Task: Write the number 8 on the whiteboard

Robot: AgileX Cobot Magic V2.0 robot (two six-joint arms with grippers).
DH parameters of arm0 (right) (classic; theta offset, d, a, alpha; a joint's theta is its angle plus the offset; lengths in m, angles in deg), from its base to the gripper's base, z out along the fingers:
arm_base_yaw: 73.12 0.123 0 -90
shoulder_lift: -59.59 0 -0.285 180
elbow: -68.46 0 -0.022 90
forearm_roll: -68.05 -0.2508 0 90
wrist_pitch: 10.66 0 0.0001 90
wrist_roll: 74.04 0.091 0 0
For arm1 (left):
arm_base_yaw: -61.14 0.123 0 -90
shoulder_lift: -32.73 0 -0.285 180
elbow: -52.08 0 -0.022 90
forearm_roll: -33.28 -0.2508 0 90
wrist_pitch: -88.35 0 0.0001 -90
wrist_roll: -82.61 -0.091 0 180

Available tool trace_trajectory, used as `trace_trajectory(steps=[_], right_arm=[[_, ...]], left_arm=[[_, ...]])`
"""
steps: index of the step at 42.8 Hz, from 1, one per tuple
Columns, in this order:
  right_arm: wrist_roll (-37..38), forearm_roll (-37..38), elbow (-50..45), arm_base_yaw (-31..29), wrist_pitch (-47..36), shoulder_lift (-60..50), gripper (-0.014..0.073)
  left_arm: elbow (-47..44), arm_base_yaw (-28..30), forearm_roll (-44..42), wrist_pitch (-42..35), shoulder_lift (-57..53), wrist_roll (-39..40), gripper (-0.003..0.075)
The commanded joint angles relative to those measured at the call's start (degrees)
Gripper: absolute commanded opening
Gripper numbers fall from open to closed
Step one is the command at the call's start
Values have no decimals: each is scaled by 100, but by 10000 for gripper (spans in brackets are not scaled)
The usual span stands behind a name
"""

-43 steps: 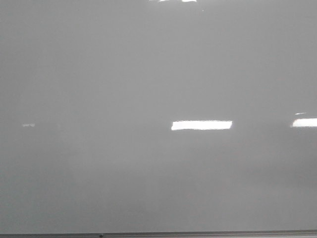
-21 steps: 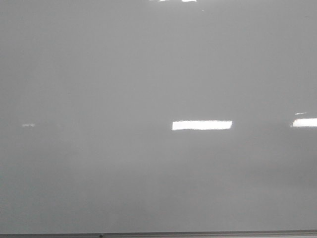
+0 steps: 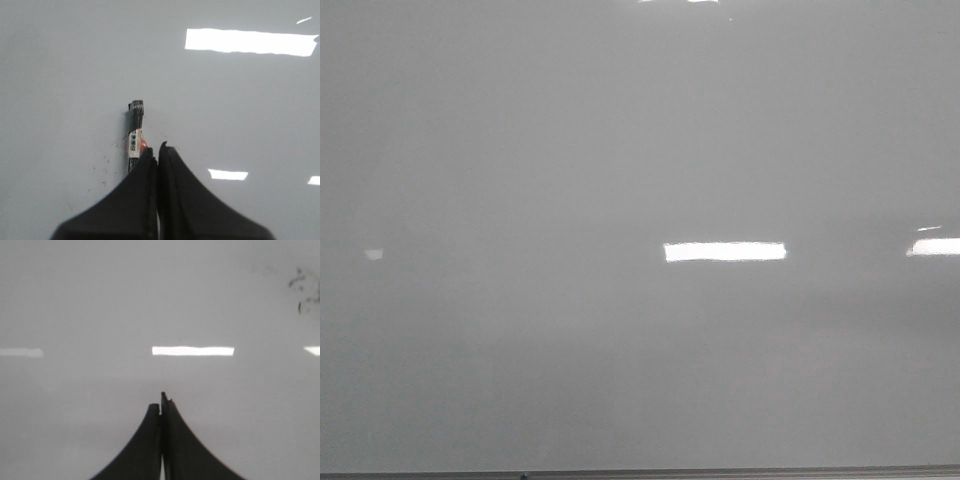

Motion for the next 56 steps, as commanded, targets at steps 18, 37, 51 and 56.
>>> trace_trajectory(steps=[18, 37, 51, 56], right_arm=[[-23, -95, 1770, -6, 58, 2720, -34], [-23, -181, 1770, -6, 25, 2801, 507], [-23, -181, 1770, -6, 49, 2801, 507], [-23, -181, 1770, -6, 61, 2801, 507]], left_arm=[[1826, -6, -642, 739, 2721, -16, 23], [1826, -6, -202, 686, 2825, -6, 650], [2912, 399, -157, 1150, 5405, 334, 615], [3356, 543, -388, 1115, 6232, 323, 606]])
